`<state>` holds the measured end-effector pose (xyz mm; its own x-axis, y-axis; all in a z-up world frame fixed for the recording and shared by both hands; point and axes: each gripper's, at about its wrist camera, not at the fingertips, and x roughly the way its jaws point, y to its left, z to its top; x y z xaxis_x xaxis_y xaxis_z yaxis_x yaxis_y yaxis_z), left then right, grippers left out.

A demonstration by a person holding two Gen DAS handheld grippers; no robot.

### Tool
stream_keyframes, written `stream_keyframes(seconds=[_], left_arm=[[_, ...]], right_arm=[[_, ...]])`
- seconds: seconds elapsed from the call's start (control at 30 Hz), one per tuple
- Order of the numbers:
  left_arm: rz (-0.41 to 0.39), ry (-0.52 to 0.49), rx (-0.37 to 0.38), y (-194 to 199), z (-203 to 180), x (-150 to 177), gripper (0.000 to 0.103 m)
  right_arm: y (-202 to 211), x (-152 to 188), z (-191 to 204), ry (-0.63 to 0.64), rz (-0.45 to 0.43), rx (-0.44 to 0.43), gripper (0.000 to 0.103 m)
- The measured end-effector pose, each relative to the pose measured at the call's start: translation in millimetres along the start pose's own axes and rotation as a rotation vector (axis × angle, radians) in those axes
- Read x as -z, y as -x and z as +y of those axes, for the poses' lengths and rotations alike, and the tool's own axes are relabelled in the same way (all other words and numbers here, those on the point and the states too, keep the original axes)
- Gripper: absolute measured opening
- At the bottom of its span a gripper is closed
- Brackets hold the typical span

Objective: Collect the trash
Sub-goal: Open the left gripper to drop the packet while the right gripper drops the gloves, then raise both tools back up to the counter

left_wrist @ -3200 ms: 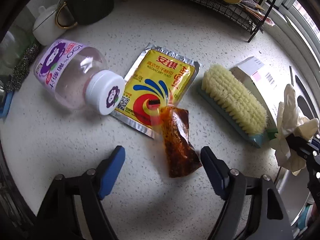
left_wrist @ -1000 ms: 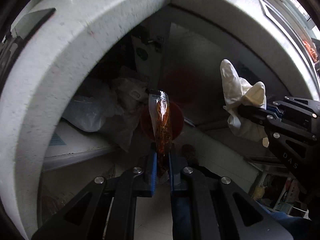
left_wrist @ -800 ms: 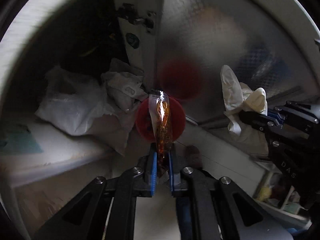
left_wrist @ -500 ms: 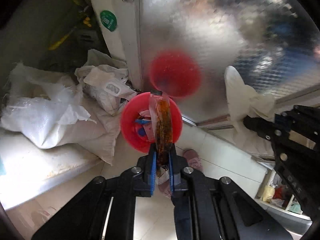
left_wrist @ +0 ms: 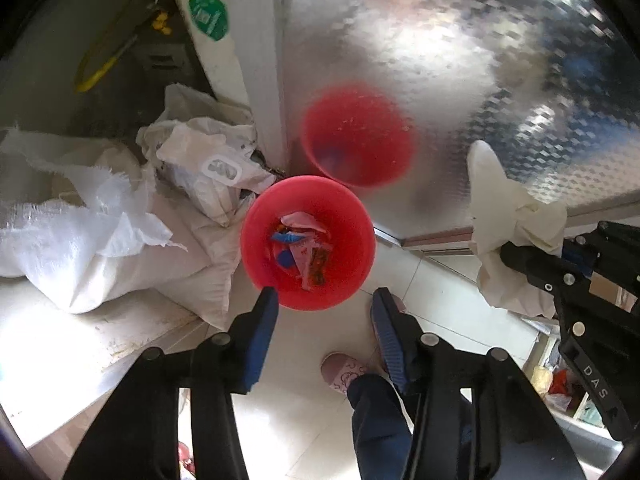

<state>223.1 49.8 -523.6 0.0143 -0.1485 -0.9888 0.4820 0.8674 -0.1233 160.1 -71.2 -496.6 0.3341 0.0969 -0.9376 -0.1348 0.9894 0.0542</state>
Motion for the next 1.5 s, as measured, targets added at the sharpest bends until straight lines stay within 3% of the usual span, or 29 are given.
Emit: stream_keyframes(seconds=[0.03,0.1,0.2,0.43,0.73,0.87,0.97,1.03,1.17,1.27,1.5], left_arm=[[-0.004,0.007,0.004,-0.1,1.9,0.1,0.052],[-0.033,0.027,0.005,1.8,6.8,1.0,0.069],[-0.060,0.041,0.016,5.0,12.5,1.6,0.082],[-0.058,0.071,0.016,4.7,25.4,5.8,0.103],[-0.023,0.099,-0.049,-0.7,41.2,19.6,0.103],[0.011,0.153,-0.010,-6.8,51.9,26.2,0.103],[-0.004,0.136,-0.046,-5.3,49.0,32.0,0.103],[-0.010,0.121,-0.082,-5.7,45.7,35.7,0.103],[-0.029,0.135,-0.098,-4.5,47.5,42.6,0.103],[-0.051,0.138,-0.109,-0.3,46.4,48.2,0.103],[-0.053,0.172,-0.104,20.1,37.0,64.2,0.103]], right_arm=[[-0.5,-0.8,0.1,0.000,0.000,0.001,0.005],[1.8,-1.1,0.2,0.001,-0.001,0.001,0.005],[-0.3,-2.6,0.3,0.001,0.001,-0.002,0.005],[-6.5,-5.9,4.1,0.025,0.014,-0.021,0.005],[-20.3,-17.7,16.1,0.120,0.020,-0.055,0.005],[-26.6,-23.9,20.0,0.160,0.006,-0.080,0.006],[-29.9,-26.8,22.6,0.189,-0.005,-0.088,0.008],[-31.2,-27.1,24.2,0.206,-0.012,-0.083,0.019],[-32.4,-23.9,25.0,0.236,-0.044,-0.057,0.075],[-32.3,-19.0,25.5,0.246,-0.041,-0.054,0.088],[-8.2,-6.7,26.9,0.282,-0.051,-0.027,0.102]])
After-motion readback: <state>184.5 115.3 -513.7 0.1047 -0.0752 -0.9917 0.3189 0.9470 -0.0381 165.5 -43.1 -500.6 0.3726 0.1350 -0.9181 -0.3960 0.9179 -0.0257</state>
